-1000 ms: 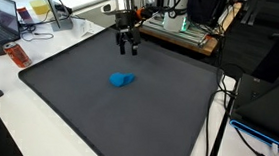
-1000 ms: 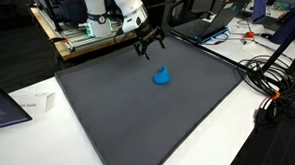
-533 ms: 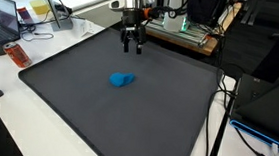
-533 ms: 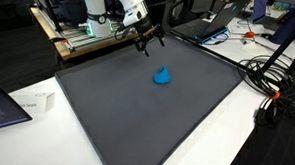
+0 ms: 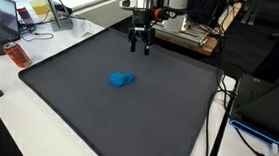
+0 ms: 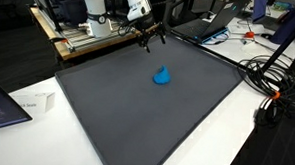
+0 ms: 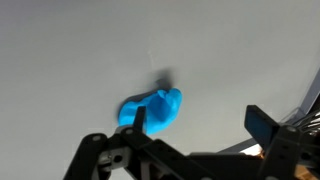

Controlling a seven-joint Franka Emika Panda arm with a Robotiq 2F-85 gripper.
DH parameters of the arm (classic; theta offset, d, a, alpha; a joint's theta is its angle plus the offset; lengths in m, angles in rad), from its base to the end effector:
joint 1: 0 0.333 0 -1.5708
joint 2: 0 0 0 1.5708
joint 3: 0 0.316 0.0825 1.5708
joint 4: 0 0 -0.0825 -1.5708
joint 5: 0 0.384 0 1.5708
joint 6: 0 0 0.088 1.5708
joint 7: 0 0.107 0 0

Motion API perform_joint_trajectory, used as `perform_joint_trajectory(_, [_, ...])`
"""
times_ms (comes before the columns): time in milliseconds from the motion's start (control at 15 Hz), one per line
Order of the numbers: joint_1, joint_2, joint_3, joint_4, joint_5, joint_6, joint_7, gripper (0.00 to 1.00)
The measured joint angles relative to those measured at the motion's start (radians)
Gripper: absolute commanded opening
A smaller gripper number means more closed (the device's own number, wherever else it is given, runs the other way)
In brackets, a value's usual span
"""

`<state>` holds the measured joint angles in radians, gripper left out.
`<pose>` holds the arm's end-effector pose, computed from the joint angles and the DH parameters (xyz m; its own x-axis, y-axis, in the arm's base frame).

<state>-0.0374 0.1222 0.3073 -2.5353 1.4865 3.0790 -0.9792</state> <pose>0.4361 0.0394 0.2384 0.8914 -0.2723 0.3622 -0.1620 -0.9380 -0.3064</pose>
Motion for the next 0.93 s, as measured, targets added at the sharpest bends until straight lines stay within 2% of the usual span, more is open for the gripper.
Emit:
perform_joint_trajectory(667, [0.099,-0.002,0.095,0.000,0.116,0.244,0.027,1.00])
perform_joint_trajectory(800, [0.156,-0.002,0.073,-0.007,0.043,0.296,0.152,1.00])
perform_joint_trajectory(933, [0.187,0.000,0.086,-0.008,0.041,0.359,0.207,1.00])
